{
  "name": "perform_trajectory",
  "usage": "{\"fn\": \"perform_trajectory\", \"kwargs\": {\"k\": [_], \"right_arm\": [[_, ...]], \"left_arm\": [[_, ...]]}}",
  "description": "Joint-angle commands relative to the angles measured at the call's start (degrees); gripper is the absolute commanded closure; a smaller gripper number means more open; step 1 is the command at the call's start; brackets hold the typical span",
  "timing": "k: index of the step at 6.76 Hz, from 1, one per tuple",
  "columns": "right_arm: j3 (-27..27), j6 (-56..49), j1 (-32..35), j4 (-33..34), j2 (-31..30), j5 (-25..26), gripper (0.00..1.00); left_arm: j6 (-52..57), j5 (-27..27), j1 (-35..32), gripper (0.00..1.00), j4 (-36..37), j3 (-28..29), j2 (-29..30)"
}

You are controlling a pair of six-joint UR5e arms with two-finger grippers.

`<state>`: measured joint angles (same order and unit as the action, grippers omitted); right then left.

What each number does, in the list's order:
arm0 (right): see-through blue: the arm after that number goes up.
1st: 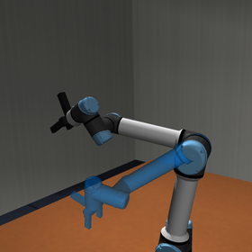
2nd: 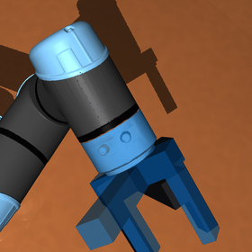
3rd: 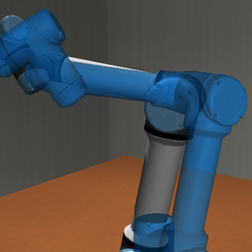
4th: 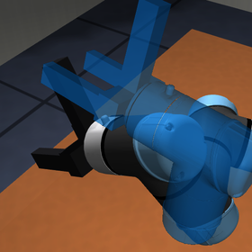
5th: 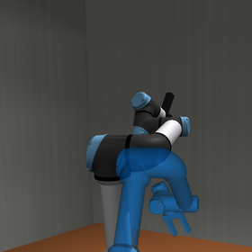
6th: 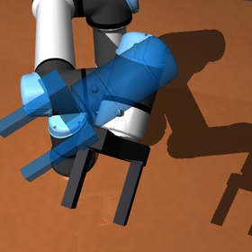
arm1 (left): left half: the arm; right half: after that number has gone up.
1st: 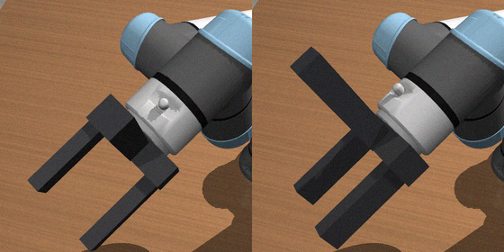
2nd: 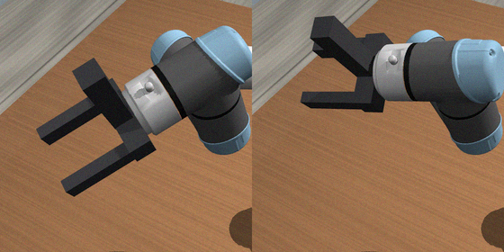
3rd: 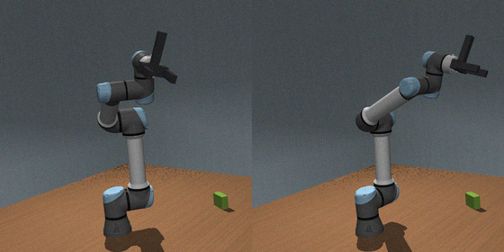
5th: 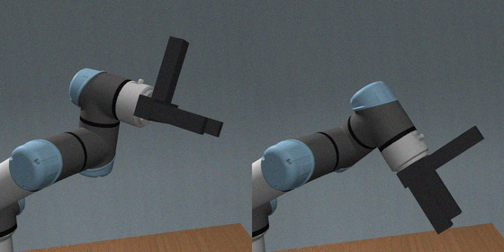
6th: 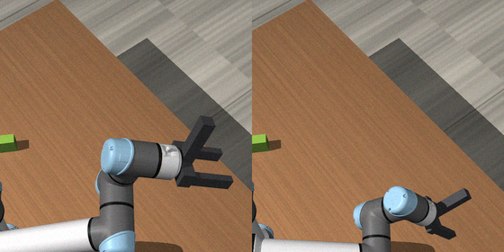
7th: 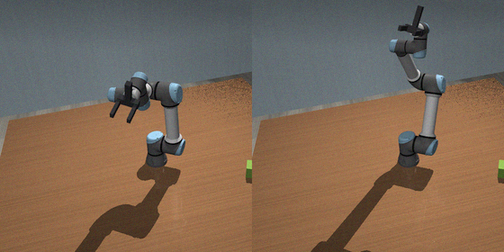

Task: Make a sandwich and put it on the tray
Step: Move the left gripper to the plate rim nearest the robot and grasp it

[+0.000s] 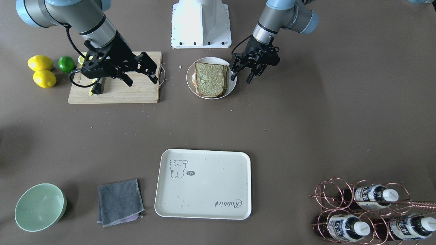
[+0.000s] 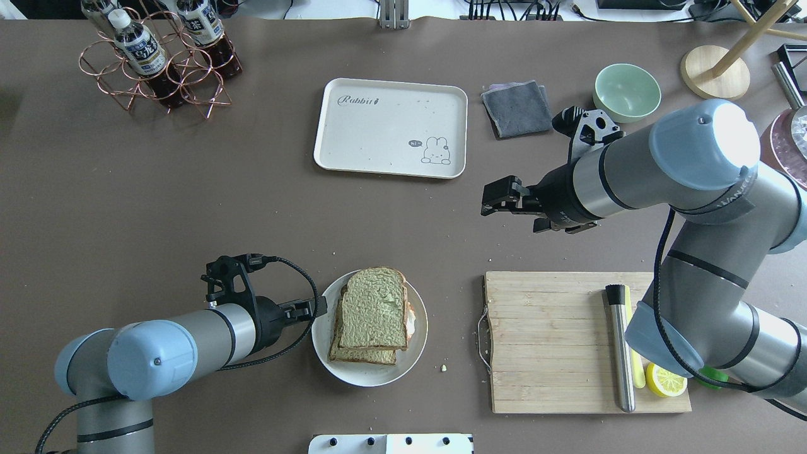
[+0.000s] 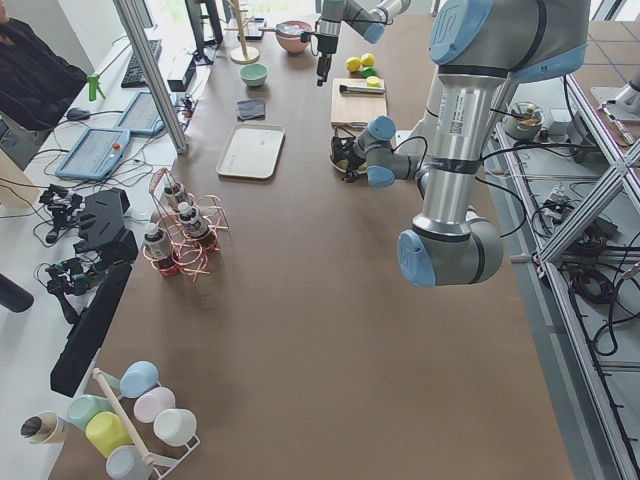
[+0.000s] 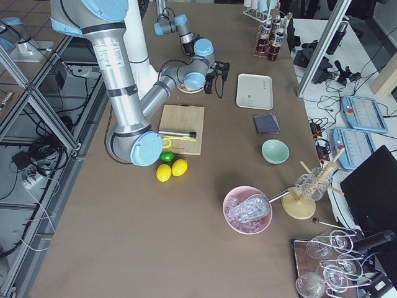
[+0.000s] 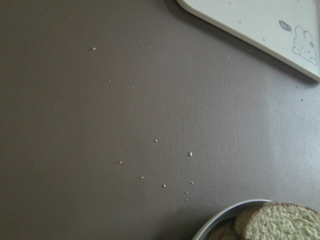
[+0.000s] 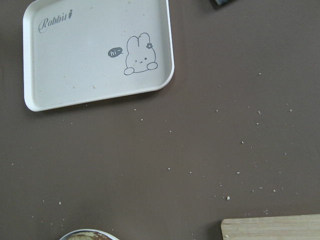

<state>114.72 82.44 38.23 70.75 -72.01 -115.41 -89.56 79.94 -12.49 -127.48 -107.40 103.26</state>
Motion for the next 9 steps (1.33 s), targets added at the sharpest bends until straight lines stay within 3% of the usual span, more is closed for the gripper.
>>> {"fn": "perform_trajectory", "kwargs": {"k": [1, 2, 4, 5, 6, 9], "right_arm": [[-0.3, 0.0, 0.0, -0.3, -0.1, 0.3, 0.00], [-0.4, 0.0, 0.0, -0.3, -0.1, 0.4, 0.00], [-0.6, 0.0, 0.0, -0.3, -0.1, 0.6, 0.00], [-1.1, -0.1, 0.0, -0.3, -0.1, 0.6, 0.00], [-1.3, -1.3, 0.0, -0.4, -0.1, 0.7, 0.00], [-1.6, -1.4, 0.1, -0.4, 0.0, 0.7, 0.00]], "left_arm": [[-0.1, -3.9, 3.9, 0.44, 0.9, 0.2, 0.2], [-0.1, -4.0, 4.3, 0.55, 0.9, 0.4, 0.2], [-0.1, -4.0, 4.5, 0.57, 1.0, 1.5, 0.4], [-0.1, -4.0, 4.5, 0.83, 1.0, 1.8, 1.1], [0.0, -3.8, 4.4, 1.00, 1.0, 1.6, 1.5], [0.2, 1.6, 1.0, 1.00, 2.6, -1.2, 2.1]]}}
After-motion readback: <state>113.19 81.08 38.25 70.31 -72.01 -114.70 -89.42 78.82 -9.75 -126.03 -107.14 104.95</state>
